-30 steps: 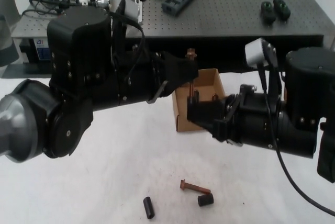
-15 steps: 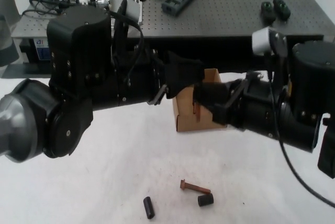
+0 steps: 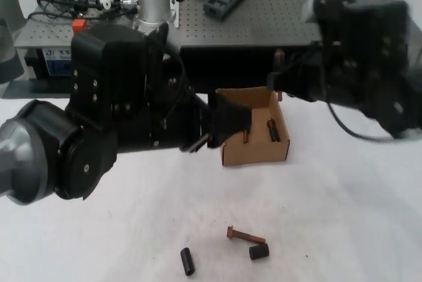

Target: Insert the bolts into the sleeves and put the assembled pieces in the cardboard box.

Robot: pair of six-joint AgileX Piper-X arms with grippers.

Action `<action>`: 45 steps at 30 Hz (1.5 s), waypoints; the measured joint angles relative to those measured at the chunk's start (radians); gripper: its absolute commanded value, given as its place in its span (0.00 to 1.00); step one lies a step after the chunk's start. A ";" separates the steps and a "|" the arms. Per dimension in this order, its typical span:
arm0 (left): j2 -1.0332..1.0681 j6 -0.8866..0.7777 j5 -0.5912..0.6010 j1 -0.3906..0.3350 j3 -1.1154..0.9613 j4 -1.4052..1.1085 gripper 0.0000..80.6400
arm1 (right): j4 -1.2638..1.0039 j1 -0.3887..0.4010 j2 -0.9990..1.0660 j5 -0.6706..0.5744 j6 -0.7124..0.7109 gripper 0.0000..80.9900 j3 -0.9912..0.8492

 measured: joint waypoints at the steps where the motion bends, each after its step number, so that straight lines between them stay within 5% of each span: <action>1: 0.000 0.016 -0.011 0.000 0.000 0.031 0.57 | 0.036 -0.007 0.048 0.012 -0.014 0.00 -0.045; 10: 0.000 0.110 -0.089 0.000 0.000 0.241 0.57 | 0.441 -0.020 0.579 0.117 -0.047 0.00 -0.607; 14: 0.000 0.117 -0.089 0.000 0.000 0.268 0.57 | 0.571 -0.020 0.667 0.123 -0.025 0.03 -0.672; 23: 0.000 0.122 -0.089 0.000 0.000 0.270 0.56 | 0.628 -0.020 0.662 0.071 -0.024 0.54 -0.674; 29: 0.000 0.133 -0.099 0.000 0.000 0.270 0.56 | 0.656 -0.012 0.506 -0.069 -0.094 0.44 -0.653; 37: 0.000 0.151 -0.140 0.000 0.000 0.286 0.56 | 0.896 0.083 0.285 -0.100 -0.341 0.42 -0.570; 45: 0.000 0.151 -0.290 0.000 0.000 0.381 0.56 | 1.060 0.227 0.360 0.051 -0.488 0.42 -0.453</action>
